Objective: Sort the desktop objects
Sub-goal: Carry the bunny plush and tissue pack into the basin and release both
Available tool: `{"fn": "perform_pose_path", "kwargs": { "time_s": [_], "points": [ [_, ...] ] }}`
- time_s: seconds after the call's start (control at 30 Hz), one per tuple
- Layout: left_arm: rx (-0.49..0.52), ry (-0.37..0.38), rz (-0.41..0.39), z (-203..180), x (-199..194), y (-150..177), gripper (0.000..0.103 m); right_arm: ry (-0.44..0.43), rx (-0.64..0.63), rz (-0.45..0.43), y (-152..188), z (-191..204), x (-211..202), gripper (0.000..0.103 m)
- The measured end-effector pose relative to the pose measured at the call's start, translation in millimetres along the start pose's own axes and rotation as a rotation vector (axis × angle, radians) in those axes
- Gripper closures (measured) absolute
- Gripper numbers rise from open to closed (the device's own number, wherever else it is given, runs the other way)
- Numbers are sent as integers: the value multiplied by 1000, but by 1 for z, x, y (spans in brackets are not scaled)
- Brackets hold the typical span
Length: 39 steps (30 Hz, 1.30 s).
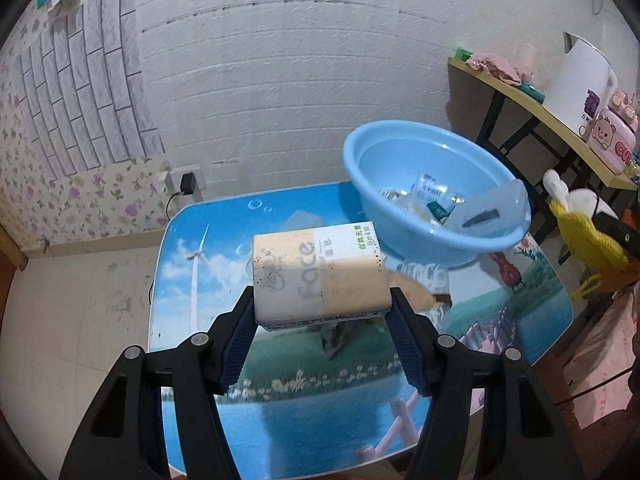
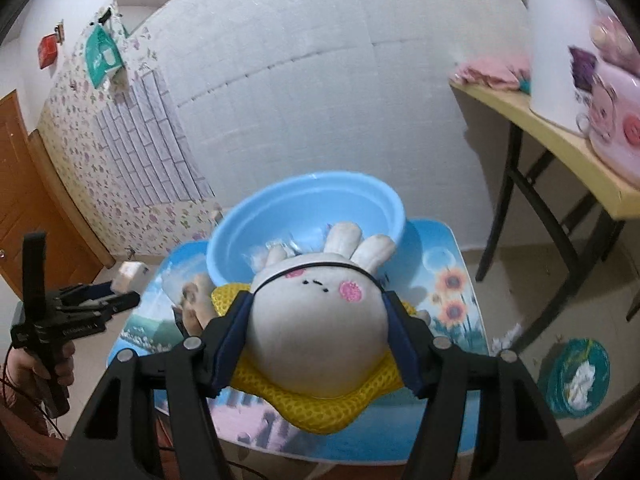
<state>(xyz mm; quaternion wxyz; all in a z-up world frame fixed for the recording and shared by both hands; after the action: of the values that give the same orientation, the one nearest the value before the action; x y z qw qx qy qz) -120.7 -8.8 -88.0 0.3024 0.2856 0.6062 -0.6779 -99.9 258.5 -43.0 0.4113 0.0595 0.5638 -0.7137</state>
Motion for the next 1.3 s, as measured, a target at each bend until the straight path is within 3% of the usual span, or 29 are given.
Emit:
{"fn": "perform_pose_path", "kwargs": {
  "time_s": [0.27,0.53,0.8,1.1,1.17,1.3],
  "points": [
    [49,21,-55,-22,9,-42,40,-24,-36,5,-27,7,32,39],
    [113,110,-60,-69,33,-73,40,-45,-75,67,-44,9,81,39],
    [186,157,-33,-110,64,-85,40,-28,-81,96,-57,-6,112,37],
    [231,123,11,-120,85,-79,39,-31,-69,138,-51,-16,124,31],
    [245,111,8,-123,84,-79,23,-31,-71,125,-51,-15,117,27],
    [265,100,-2,-127,74,-79,18,-11,-104,97,-54,-11,99,21]
  ]
}}
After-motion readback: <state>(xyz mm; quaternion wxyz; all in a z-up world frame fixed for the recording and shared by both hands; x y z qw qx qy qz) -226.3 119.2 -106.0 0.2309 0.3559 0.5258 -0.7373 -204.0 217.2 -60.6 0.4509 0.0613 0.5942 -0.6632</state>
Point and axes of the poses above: each gripper's, at about its wrist camera, not at the fingertips, and x roughly the way its jaws point, z to its left, y to its underside, the point moved 9 cm from there along x, roughly the way its jaws point, and after that the axes turned 12 degrees about -y, right-handed, at the moved point
